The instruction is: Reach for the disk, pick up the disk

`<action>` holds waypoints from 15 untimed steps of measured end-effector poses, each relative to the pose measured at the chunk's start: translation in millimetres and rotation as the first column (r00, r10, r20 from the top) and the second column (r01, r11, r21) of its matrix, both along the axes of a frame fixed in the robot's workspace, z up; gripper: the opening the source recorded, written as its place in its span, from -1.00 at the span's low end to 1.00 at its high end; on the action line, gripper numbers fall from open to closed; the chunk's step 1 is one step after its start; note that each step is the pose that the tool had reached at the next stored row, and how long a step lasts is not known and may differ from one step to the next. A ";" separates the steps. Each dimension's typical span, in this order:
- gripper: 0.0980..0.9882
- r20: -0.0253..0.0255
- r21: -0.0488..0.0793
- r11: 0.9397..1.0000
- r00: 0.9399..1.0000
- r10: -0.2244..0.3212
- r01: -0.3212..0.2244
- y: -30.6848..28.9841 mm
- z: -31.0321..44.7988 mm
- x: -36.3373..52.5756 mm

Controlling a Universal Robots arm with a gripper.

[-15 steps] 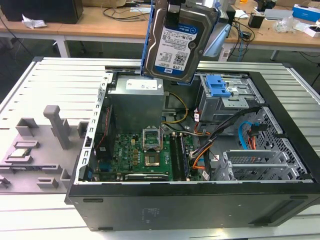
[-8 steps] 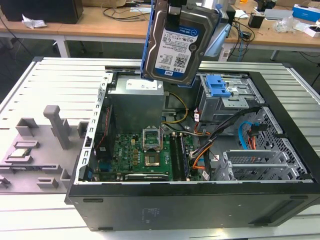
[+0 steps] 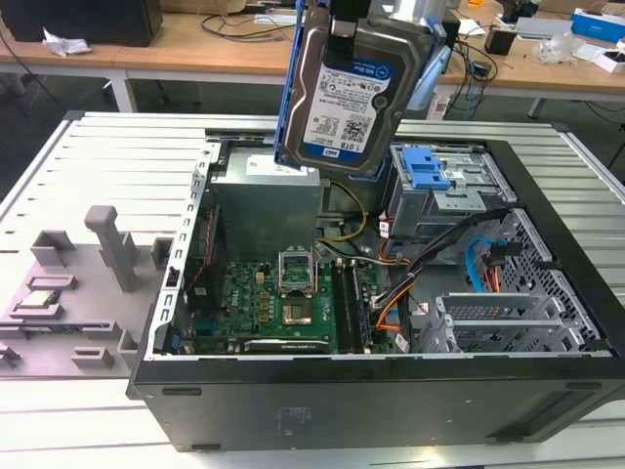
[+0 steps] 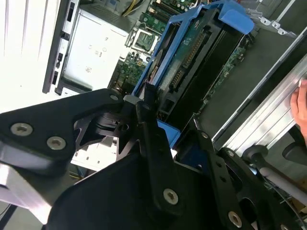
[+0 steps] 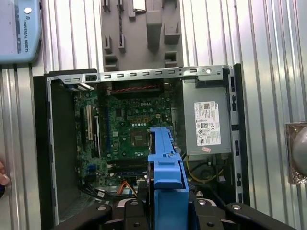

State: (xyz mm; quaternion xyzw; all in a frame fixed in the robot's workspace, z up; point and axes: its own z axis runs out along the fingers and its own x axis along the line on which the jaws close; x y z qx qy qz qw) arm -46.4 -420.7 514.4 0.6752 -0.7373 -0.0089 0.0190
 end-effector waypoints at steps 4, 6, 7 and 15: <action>-0.38 0.000 0.000 1.000 1.000 0.000 0.000 -6.3 0.0 0.0; -0.38 0.000 0.000 1.000 1.000 0.000 0.000 -9.7 0.0 0.0; -0.38 0.000 0.000 1.000 1.000 0.000 0.000 -10.9 0.0 0.0; -0.38 0.000 0.000 1.000 1.000 0.000 0.000 -23.3 -0.1 0.0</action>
